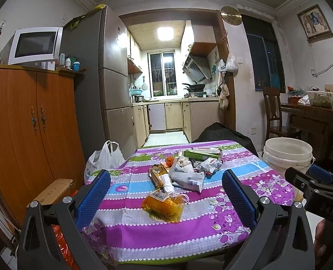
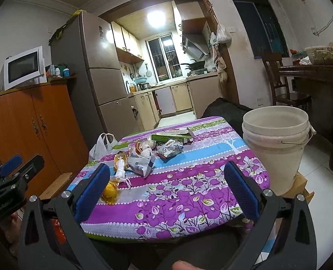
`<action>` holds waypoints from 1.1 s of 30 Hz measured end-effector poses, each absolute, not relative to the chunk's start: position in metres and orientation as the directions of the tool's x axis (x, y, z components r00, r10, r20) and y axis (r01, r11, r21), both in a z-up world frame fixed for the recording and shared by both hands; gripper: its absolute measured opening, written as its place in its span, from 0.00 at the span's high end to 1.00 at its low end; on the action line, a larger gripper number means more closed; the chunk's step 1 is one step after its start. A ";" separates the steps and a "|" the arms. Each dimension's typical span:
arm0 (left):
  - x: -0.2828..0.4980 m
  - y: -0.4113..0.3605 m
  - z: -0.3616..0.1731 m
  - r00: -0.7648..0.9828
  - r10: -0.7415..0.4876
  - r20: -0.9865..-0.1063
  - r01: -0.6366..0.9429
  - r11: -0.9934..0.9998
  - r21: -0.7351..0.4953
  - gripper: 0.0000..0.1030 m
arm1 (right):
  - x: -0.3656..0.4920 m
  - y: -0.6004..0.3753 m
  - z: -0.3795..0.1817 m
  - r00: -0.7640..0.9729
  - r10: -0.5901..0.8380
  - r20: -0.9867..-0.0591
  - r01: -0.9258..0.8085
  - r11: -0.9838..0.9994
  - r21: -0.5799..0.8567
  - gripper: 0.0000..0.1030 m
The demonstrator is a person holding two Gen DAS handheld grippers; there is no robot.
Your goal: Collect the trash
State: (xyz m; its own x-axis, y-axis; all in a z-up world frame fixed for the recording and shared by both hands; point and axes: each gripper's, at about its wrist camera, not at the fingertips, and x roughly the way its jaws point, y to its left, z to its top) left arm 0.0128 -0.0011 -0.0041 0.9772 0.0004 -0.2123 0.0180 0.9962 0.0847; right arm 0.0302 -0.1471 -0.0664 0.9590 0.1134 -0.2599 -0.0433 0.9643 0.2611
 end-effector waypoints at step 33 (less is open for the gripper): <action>0.229 0.180 -0.115 0.689 0.081 -0.721 -0.132 0.991 -0.014 0.21 | 0.167 0.015 -0.094 0.666 0.488 -0.564 -0.595 0.803 -0.008 0.44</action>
State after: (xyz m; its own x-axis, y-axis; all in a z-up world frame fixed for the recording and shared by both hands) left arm 0.2295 0.1801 -0.1145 0.6886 0.0814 -0.7206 -0.1320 0.9911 -0.0142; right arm 0.1666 0.0148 -0.0942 0.6663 0.4878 -0.5640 -0.5953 0.8034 -0.0085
